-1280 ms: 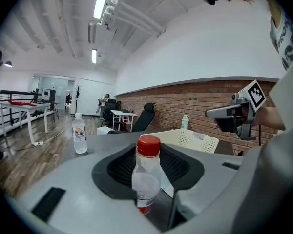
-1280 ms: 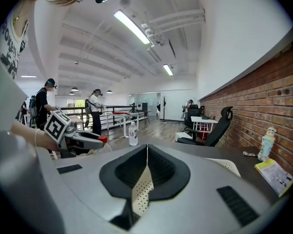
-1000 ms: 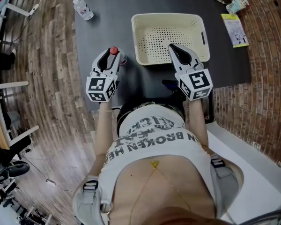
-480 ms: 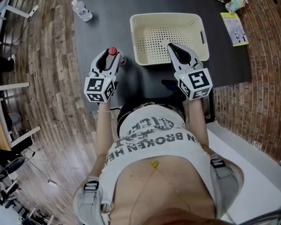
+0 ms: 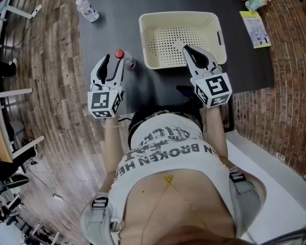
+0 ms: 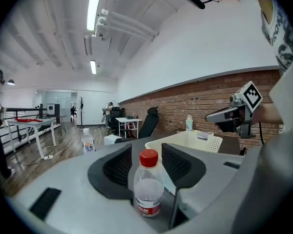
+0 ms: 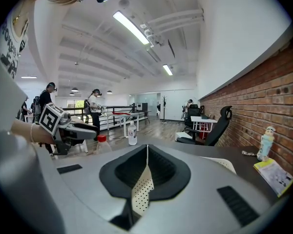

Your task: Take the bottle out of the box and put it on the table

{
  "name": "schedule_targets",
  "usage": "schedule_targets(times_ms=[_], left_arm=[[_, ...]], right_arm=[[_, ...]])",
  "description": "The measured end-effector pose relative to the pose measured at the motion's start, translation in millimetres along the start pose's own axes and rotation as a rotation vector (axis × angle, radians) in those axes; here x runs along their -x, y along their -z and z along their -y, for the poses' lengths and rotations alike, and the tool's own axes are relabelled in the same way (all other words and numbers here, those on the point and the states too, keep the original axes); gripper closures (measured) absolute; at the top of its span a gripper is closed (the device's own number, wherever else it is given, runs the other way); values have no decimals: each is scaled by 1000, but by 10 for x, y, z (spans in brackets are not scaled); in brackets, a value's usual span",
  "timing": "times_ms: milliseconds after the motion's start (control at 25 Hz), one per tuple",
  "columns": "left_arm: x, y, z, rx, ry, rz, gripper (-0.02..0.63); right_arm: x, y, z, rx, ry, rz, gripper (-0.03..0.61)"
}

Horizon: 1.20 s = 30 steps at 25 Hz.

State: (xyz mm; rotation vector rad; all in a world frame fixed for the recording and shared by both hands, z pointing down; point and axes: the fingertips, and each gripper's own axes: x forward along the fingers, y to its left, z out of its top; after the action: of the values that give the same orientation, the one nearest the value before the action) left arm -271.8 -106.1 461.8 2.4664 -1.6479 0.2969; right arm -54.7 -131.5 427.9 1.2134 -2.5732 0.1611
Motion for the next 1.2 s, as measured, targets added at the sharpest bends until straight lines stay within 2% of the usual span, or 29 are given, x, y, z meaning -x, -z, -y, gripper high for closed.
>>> schedule_targets(times_ms=[160,280,400,520,880,1040,1200], left_arm=[[9,-139,162,-32,34,21,445],[-73,-182,367,-16,87,35,479],[-196,-143,597,9,128,21,583],[-326,-120,844,30,174,6,606],[-559,-249,1357,76,252,10,607],[-594,-403,1468,76,259,26,607],[-589,-600,1559,73,261,62,607]], right_arm=[[45,30,54,-2,-4,-1,568],[85,63,102,-2,-7,-6,568],[122,89,148,-3,-13,-9,568],[155,101,200,-4,-20,-10,568],[257,103,258,-18,-62,13,569],[274,-28,184,18,-89,62,569],[312,-195,110,7,-127,133,569]])
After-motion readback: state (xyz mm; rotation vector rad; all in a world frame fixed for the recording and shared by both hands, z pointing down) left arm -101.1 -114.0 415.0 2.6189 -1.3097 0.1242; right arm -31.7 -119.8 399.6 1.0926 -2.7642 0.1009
